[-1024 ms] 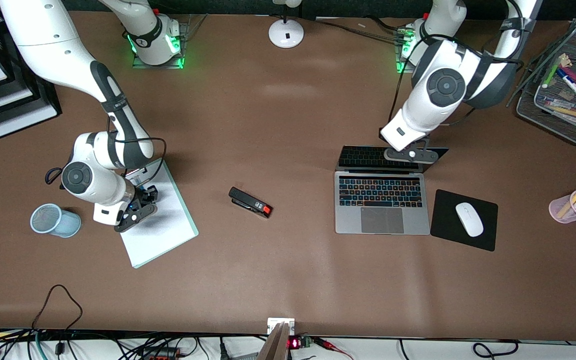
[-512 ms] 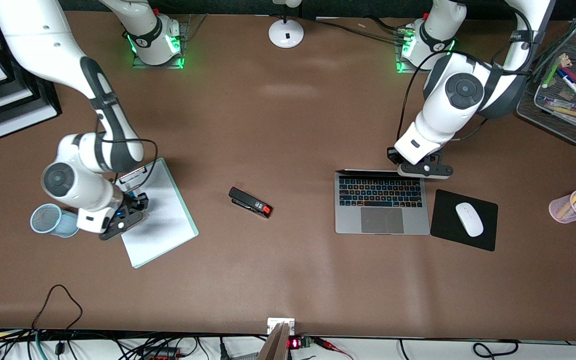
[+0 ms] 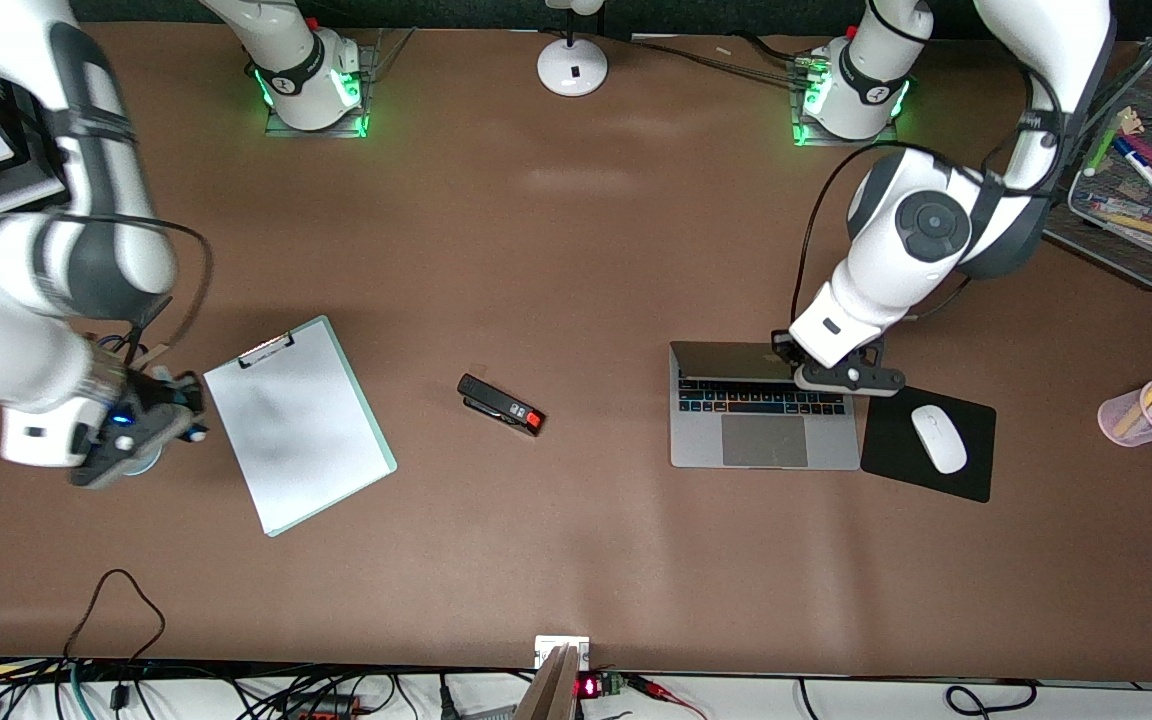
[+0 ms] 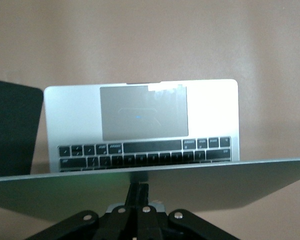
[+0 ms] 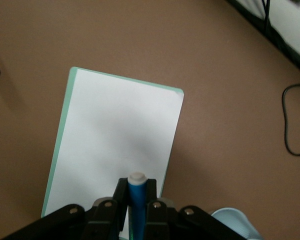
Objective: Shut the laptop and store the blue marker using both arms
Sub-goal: 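Carry the marker to the cup while the left gripper pushes the lid down, then lower the marker into the cup while the left gripper presses the lid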
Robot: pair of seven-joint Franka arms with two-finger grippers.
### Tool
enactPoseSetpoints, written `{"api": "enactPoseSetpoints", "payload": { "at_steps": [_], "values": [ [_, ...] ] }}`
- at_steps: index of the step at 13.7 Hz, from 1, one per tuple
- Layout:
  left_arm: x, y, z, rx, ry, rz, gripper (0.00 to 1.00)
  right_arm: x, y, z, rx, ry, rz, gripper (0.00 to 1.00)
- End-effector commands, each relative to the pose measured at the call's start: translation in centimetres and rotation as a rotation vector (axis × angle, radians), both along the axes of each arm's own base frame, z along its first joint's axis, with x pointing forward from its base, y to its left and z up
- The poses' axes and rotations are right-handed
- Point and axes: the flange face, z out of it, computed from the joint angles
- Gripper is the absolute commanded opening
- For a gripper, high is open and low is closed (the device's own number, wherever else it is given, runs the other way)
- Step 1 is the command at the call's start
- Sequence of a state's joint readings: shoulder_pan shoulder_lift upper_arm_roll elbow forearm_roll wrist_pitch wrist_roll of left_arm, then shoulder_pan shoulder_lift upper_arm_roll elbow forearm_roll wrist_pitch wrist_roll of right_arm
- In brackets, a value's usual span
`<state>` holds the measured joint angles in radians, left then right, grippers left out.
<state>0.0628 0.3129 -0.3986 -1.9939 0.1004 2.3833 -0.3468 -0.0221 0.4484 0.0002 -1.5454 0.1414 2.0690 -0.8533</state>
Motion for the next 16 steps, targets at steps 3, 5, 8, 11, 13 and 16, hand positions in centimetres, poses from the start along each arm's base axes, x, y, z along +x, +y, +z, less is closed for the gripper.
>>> {"api": "enactPoseSetpoints", "payload": {
  "at_steps": [3,5,8,11,13,16],
  "values": [
    [3.1,-0.5,-3.1,-0.045,-0.044,-0.011,0.00,0.1,-9.5,4.0,0.211,-0.129,0.232,0.00],
    [4.6,-0.6,-3.9,-0.037,-0.059,-0.032,0.00,0.4,-13.3,2.8,0.297,-0.190,0.262,0.00],
    [6.1,-0.9,-4.9,-0.034,-0.070,-0.048,0.00,0.6,-18.2,-1.1,0.441,-0.296,0.307,0.00],
    [6.5,-1.6,-8.0,-0.027,-0.046,-0.073,0.00,0.6,-21.5,-4.3,0.537,-0.361,0.344,0.00],
    [7.3,-1.3,-9.7,-0.017,-0.041,-0.081,0.00,0.3,-23.0,-5.4,0.580,-0.417,0.368,0.00],
    [7.5,-1.6,-11.5,-0.027,-0.019,-0.069,0.00,-0.3,-24.8,-8.5,0.619,-0.473,0.399,0.00]
  ]
}}
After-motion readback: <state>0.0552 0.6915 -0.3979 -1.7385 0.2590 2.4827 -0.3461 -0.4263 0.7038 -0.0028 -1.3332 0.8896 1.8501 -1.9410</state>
